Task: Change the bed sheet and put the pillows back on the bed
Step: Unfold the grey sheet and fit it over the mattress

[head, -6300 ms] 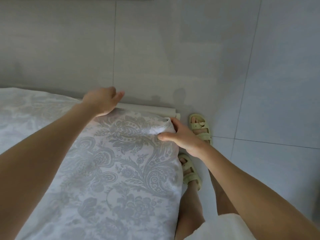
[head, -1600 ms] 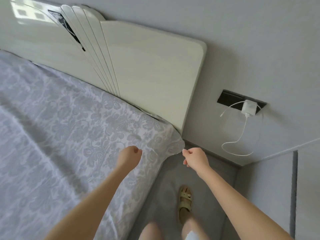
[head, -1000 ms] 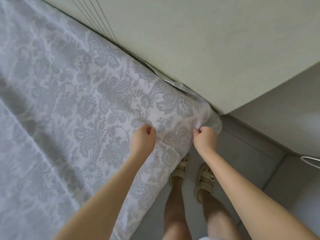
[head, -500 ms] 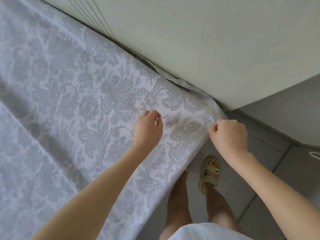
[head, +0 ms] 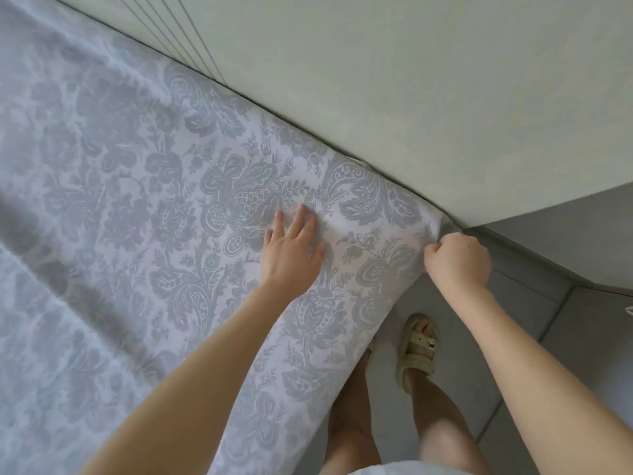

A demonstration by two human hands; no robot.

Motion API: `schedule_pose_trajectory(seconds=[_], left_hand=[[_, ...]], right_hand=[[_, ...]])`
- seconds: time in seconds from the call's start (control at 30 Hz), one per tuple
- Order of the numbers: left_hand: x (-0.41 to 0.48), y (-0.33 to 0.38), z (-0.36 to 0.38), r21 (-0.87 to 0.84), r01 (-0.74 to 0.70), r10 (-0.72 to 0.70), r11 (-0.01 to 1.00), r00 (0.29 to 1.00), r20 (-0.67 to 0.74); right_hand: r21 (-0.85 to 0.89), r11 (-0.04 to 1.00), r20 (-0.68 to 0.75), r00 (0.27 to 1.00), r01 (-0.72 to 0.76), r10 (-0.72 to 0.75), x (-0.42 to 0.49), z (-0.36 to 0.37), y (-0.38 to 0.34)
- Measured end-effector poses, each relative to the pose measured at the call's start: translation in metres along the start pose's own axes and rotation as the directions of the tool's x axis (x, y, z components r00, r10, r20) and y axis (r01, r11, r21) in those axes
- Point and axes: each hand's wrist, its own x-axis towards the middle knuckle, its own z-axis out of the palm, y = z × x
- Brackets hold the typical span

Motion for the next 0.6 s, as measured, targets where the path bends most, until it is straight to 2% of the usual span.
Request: schedule_pose_trajectory(seconds=[0.07, 0.1, 0.13, 0.2, 0.27, 0.3, 0.33, 0.37, 0.43, 0.47, 0.53, 0.6], left_hand=[[0.007, 0.002, -0.003, -0.008, -0.082, 0.081, 0.997, 0.992, -0.094], [0.011, 0.003, -0.004, -0.024, -0.118, 0.114, 0.993, 0.985, -0.127], [0.018, 0.005, -0.006, -0.034, -0.146, 0.140, 0.989, 0.979, -0.149], [0.028, 0.010, -0.010, -0.035, -0.183, 0.175, 0.982, 0.971, -0.165], [0.038, 0.015, -0.013, -0.006, -0.220, 0.215, 0.976, 0.960, -0.178], [0.042, 0.017, -0.015, 0.016, -0.244, 0.243, 0.970, 0.952, -0.186], [0.045, 0.019, -0.017, 0.041, -0.269, 0.272, 0.962, 0.943, -0.192], [0.048, 0.020, -0.018, 0.069, -0.291, 0.299, 0.954, 0.935, -0.191], [0.054, 0.023, -0.021, 0.107, -0.329, 0.343, 0.938, 0.924, -0.172], [0.057, 0.025, -0.022, 0.114, -0.355, 0.370, 0.928, 0.914, -0.168], [0.058, 0.030, -0.024, 0.124, -0.406, 0.423, 0.906, 0.886, -0.189], [0.053, 0.030, -0.023, 0.135, -0.453, 0.473, 0.881, 0.844, -0.255]], right_hand=[[0.081, 0.996, -0.106, 0.993, -0.047, 0.056, 0.002, -0.002, 0.004], [0.161, 0.984, -0.108, 0.989, -0.082, 0.101, 0.004, -0.004, 0.004], [0.300, 0.946, -0.047, 0.988, -0.124, 0.144, 0.009, -0.004, 0.002], [0.620, 0.735, 0.193, 0.961, -0.274, 0.196, 0.017, -0.003, -0.005], [0.751, 0.504, 0.375, 0.904, -0.427, 0.207, 0.021, -0.004, -0.012], [0.779, 0.451, 0.383, 0.900, -0.436, 0.209, 0.021, -0.004, -0.013], [0.802, 0.441, 0.343, 0.915, -0.403, 0.211, 0.020, -0.003, -0.012], [0.806, 0.489, 0.255, 0.941, -0.334, 0.223, 0.017, -0.003, -0.010], [0.677, 0.717, -0.023, 0.969, -0.167, 0.247, 0.005, -0.008, -0.007], [0.578, 0.812, -0.193, 0.955, -0.073, 0.224, -0.004, -0.013, -0.006], [0.427, 0.894, -0.499, 0.860, 0.137, 0.107, -0.021, -0.027, -0.006], [0.287, 0.914, -0.696, 0.718, 0.287, -0.007, -0.034, -0.038, -0.004]])
